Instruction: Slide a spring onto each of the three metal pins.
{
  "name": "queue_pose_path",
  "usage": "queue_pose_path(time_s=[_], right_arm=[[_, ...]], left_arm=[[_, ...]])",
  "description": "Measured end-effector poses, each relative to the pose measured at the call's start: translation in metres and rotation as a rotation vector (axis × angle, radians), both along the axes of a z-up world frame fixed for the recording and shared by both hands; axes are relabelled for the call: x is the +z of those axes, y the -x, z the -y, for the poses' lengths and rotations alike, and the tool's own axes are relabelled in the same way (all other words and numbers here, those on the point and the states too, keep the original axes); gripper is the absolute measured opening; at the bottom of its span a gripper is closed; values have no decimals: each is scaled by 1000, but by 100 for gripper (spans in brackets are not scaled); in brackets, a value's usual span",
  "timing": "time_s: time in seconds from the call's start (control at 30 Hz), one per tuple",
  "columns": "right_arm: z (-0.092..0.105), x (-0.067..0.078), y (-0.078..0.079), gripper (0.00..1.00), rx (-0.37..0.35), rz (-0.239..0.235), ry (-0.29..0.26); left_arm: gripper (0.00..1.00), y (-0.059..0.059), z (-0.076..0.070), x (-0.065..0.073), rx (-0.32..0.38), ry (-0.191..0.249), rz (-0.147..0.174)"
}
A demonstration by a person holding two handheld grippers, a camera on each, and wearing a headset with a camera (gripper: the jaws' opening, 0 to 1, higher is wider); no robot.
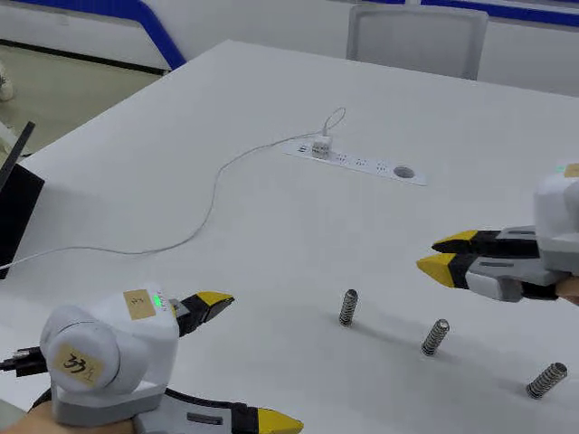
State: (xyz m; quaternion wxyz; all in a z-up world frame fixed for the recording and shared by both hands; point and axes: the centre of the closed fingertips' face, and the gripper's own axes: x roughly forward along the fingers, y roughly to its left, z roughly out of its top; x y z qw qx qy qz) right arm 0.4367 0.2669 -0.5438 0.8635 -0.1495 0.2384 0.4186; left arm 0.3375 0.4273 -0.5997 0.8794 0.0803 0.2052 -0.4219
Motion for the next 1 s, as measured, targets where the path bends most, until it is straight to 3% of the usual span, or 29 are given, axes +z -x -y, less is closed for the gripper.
queue_pose_path(time_s=[0.13,0.37,0.47,0.67,0.77,0.93,1.0], right_arm=[[32,4,10,19,-64,22,-15],[85,12,34,21,-240,17,-146],[105,10,47,22,-276,11,-154],[133,8,73,26,-301,20,-137],[144,14,84,29,-303,47,-134],[149,20,97,40,-269,74,-132],[147,20,103,45,-233,72,-129]], left_arm=[[96,-8,-7,9,-3,-33,25],[96,-23,-15,29,36,-12,61],[96,-24,-12,35,23,-25,73],[96,-29,-3,47,1,-23,92],[97,-33,2,53,-5,-14,92],[97,-40,6,62,0,-1,94],[97,-42,8,70,5,31,105]])
